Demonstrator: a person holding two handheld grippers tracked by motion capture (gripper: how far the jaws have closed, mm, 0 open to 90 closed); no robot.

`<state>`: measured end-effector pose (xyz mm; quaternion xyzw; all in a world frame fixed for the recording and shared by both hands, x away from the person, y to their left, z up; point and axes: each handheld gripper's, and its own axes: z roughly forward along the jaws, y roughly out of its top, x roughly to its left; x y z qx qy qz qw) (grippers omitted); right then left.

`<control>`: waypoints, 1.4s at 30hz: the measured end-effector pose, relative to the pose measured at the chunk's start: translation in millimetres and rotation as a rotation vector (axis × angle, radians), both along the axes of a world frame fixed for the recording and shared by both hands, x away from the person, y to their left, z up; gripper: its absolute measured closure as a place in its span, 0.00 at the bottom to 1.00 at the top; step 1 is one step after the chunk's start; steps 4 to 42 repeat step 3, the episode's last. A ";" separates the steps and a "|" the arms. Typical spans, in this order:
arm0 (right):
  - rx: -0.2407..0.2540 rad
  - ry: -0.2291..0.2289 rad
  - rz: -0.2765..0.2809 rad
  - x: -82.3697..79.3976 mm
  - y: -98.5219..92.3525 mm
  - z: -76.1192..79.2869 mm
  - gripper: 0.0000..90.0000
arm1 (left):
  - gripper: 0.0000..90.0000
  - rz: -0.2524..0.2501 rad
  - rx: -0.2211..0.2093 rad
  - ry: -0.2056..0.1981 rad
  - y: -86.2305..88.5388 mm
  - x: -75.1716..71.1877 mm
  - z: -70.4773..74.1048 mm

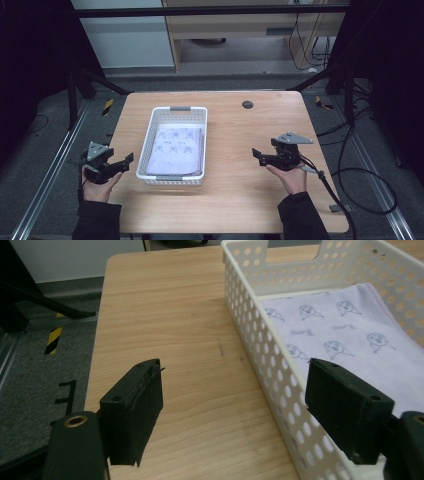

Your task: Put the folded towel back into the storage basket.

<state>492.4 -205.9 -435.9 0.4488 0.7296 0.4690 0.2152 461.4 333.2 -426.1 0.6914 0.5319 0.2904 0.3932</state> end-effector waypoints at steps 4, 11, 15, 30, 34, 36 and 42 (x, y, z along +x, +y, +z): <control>-0.010 0.017 0.000 -4.8 -8.8 -6.0 0.18 | 0.24 0.006 0.010 0.005 4.8 -0.6 -3.0; -0.010 0.017 0.000 -4.8 -8.8 -6.0 0.18 | 0.24 0.006 0.010 0.005 4.8 -0.6 -3.0; -0.010 0.017 0.000 -4.8 -8.8 -6.0 0.18 | 0.24 0.006 0.010 0.005 4.8 -0.6 -3.0; -0.010 0.017 0.000 -4.8 -8.8 -6.0 0.18 | 0.24 0.006 0.010 0.005 4.8 -0.6 -3.0; -0.010 0.017 0.000 -4.8 -8.8 -6.0 0.18 | 0.24 0.006 0.010 0.005 4.8 -0.6 -3.0; -0.010 0.017 0.000 -4.8 -8.8 -6.0 0.18 | 0.24 0.006 0.010 0.005 4.8 -0.6 -3.0; -0.010 0.017 0.000 -4.8 -8.8 -6.0 0.18 | 0.24 0.006 0.010 0.005 4.8 -0.6 -3.0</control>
